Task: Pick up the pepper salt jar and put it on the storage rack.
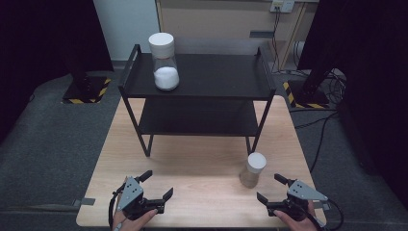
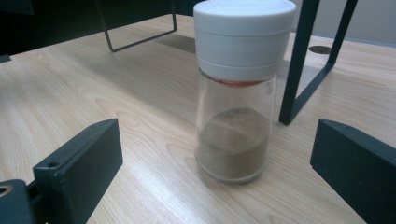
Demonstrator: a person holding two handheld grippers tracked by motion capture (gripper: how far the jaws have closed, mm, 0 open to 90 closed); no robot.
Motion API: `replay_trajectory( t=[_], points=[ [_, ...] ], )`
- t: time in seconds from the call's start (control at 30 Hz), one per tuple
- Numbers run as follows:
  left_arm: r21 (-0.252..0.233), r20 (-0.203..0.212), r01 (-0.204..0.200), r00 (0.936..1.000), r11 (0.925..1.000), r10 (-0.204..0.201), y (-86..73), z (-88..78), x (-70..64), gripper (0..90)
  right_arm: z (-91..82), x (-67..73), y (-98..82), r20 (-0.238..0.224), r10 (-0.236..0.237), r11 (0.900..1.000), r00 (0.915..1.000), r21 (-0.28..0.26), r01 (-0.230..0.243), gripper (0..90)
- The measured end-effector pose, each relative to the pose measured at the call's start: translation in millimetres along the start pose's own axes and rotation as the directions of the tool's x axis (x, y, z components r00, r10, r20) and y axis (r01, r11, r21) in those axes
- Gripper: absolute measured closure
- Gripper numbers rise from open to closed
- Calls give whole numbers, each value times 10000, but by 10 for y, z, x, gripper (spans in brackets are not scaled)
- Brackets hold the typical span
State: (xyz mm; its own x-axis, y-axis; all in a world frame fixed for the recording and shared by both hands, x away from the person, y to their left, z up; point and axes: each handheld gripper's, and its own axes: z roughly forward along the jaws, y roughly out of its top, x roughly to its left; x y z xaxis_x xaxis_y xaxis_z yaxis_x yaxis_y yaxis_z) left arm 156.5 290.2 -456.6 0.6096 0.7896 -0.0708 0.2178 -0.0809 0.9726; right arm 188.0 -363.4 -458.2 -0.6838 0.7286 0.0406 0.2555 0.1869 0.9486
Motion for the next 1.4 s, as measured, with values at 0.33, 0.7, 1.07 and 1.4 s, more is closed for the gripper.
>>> replay_trajectory(
  t=[0.33, 0.7, 1.07, 1.4],
  points=[
    [80, -71, 34, 10000, 10000, -33, -17, -7, 11, 33, 100, 20, 63, 62, 5, 10000, 10000, -54, -5, 27],
    [200, -13, -25, 10000, 9998, 26, -21, 9, 1, 33, 259, 23, 177, 92, 10, 10000, 10000, -49, -10, 29],
    [310, 30, -26, 10000, 9995, 25, -37, 28, 14, 33, 401, 22, 228, 492, 207, 9998, 9986, -85, -203, 64],
    [332, 17, -27, 10000, 9994, 27, -39, 25, 22, 33, 506, 7, 268, 662, 299, 9994, 9974, -197, -287, 104]
  ],
)
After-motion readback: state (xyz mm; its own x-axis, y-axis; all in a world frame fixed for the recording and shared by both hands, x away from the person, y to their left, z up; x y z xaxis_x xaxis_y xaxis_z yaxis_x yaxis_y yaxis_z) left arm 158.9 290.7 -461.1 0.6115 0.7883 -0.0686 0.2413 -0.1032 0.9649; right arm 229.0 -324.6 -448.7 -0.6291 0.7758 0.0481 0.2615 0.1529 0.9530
